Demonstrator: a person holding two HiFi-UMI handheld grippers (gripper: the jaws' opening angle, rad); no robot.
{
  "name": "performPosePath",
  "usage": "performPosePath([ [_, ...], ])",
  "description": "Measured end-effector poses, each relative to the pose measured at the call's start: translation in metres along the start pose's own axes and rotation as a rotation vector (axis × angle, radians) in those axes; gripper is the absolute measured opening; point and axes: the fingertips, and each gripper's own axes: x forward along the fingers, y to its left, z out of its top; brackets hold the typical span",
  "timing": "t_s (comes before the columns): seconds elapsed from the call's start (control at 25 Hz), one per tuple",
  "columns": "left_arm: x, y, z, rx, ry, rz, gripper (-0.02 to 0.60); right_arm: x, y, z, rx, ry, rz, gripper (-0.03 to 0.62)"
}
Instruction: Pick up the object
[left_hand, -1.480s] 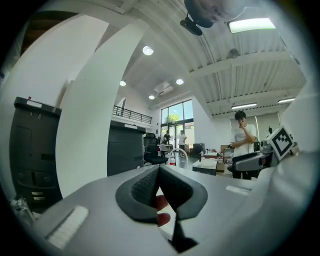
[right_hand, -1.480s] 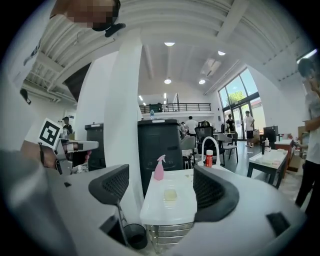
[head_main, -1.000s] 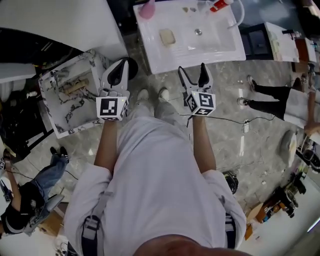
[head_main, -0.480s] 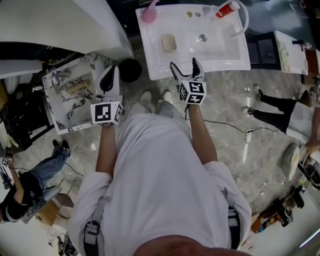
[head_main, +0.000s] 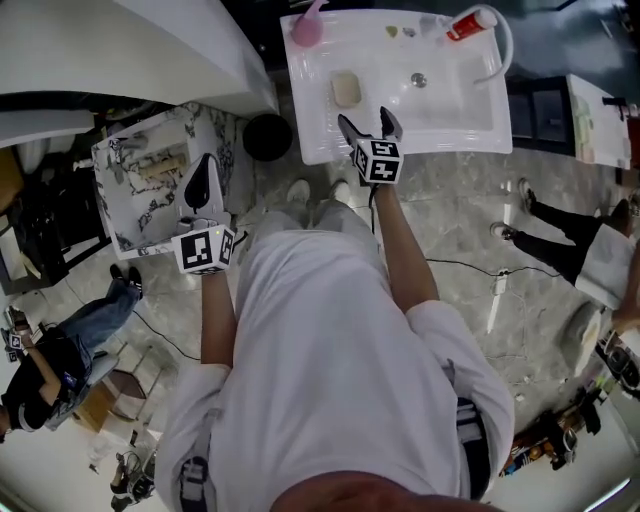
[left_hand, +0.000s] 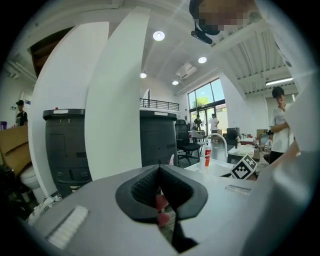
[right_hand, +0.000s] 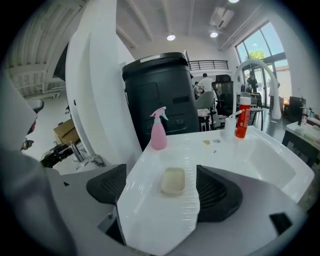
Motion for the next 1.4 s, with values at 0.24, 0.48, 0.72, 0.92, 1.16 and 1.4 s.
performPosePath([
  [0.24, -0.029, 0.017, -0.016, -0.013, 0.053, 0.115, 0.000, 0.039, -0.003, -0.021, -0.004, 0.096, 0.030, 0.448],
  [0.48, -0.063, 0.031, -0.029, -0.021, 0.104, 0.226, 0.000, 0.073, -0.009, -0.039, 0.042, 0.174, 0.022, 0.451],
  [0.72, -0.097, 0.045, -0.038, -0.027, 0.148, 0.330, 0.002, 0.104, -0.018, -0.055, 0.079, 0.254, -0.001, 0.457],
  [0.92, -0.118, 0.051, -0.046, -0.038, 0.177, 0.403, 0.002, 0.124, -0.028, -0.065, 0.106, 0.311, -0.024, 0.459],
  [1.16, -0.131, 0.050, -0.049, -0.056, 0.193, 0.452, 0.001, 0.141, -0.033, -0.080, 0.093, 0.385, -0.036, 0.457],
  [1.4, -0.135, 0.052, -0.051, -0.053, 0.202, 0.471, 0.000, 0.148, -0.035, -0.091, 0.097, 0.419, -0.052, 0.448],
])
